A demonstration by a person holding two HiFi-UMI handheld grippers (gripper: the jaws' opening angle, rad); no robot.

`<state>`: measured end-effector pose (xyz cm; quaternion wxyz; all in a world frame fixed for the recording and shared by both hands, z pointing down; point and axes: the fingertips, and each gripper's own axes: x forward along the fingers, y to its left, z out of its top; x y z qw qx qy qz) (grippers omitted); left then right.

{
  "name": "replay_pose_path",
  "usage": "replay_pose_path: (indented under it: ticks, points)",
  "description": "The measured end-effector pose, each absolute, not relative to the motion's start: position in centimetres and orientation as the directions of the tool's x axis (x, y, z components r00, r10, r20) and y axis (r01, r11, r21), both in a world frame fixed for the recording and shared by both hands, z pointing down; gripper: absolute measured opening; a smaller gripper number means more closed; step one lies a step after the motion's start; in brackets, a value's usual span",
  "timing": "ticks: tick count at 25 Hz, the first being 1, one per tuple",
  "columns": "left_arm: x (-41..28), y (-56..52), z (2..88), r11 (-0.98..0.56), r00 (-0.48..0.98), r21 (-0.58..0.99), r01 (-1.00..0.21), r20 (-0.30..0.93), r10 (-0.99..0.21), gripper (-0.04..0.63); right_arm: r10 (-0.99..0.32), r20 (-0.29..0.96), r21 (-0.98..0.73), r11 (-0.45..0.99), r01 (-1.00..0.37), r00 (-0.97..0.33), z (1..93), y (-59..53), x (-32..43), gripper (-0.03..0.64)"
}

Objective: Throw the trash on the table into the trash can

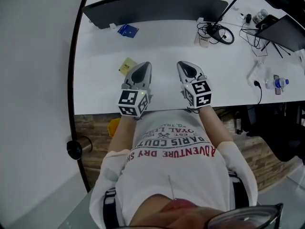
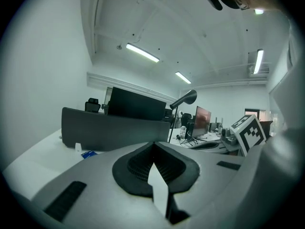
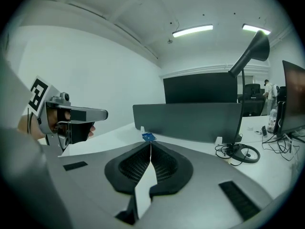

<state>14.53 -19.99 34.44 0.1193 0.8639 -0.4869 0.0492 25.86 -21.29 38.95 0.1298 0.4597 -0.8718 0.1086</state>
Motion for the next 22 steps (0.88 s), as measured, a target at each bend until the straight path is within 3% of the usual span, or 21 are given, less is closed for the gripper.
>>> replay_pose_path:
  ticks: [13,22]
  points:
    - [16.2,-19.9,36.4,-0.501,0.548,0.231,-0.834,0.238,-0.802,0.025,-0.782,0.379,-0.101,0.496,-0.862,-0.495,41.0,-21.0,28.1,0.028]
    - [21.4,-24.4,37.8,-0.540,0.595,0.258,-0.801,0.250,-0.764,0.025,-0.836,0.443,-0.074,0.327,-0.942,-0.325,44.2,-24.9,37.0,0.028]
